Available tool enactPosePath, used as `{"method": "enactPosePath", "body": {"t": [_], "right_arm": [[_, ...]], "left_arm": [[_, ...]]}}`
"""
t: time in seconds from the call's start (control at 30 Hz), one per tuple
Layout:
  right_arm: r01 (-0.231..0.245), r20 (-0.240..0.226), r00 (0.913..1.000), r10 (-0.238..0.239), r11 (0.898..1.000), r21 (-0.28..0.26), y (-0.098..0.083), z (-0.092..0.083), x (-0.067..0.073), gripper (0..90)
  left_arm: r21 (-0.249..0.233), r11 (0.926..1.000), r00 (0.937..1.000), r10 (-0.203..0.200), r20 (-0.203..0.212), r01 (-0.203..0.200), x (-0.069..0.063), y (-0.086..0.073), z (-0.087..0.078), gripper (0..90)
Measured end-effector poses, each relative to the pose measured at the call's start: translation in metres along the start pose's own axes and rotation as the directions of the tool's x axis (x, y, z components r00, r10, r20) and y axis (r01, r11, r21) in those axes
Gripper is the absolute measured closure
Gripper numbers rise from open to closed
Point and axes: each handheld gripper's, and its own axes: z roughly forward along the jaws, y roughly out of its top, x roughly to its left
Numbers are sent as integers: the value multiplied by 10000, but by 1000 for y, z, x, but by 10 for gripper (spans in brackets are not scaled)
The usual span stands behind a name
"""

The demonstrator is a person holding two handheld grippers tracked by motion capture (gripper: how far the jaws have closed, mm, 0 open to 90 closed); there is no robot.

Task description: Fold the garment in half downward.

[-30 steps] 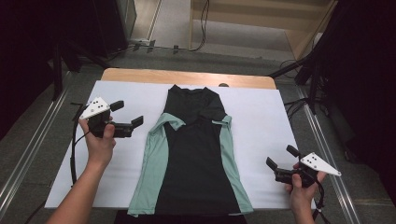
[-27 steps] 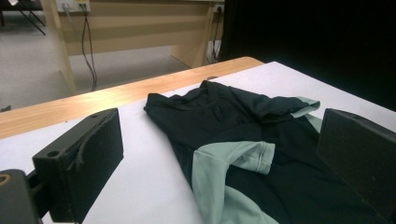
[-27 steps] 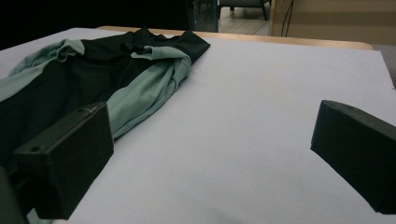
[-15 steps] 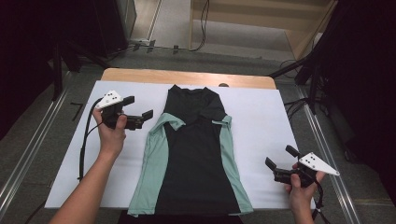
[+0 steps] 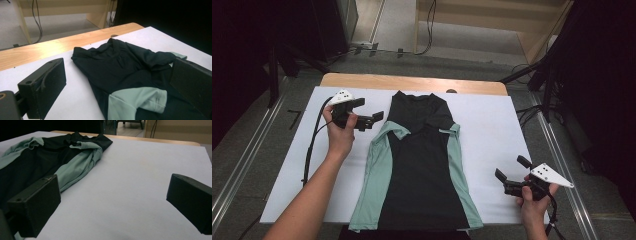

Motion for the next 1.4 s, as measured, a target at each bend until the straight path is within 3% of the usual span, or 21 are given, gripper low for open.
{"method": "enactPosePath", "body": {"t": [0.27,0.57,0.77,0.93,1.1,1.17,1.23,1.4], "right_arm": [[-20,29,10000,20,10000,-17,0,0,-1,0],[127,-6,9999,-127,9999,29,-1,1,1,0],[86,-43,10000,-86,10000,24,-1,0,0,0],[45,-102,9999,-45,10000,-22,-1,0,0,0],[-8,-141,9999,7,10000,-51,-1,0,-1,0],[-20,-142,9999,19,10000,-46,-1,0,-1,0],[-16,-145,9999,15,10000,-39,-1,0,-1,0],[-47,-120,9999,47,10000,3,-1,1,-1,0]], "left_arm": [[375,9993,9999,39,160,-45,5,8,19,2],[796,9967,9992,-210,337,183,12,13,48,2],[987,9941,9979,-489,429,444,19,18,65,2],[1219,9885,9947,-947,405,892,28,17,81,31],[1472,9773,9877,-1559,138,1522,38,13,92,79],[1555,9699,9818,-1901,32,1873,42,11,97,145],[1790,9612,9773,-2120,-66,2097,45,9,102,147],[2329,9413,9697,-2381,-546,2442,47,8,116,229]]}}
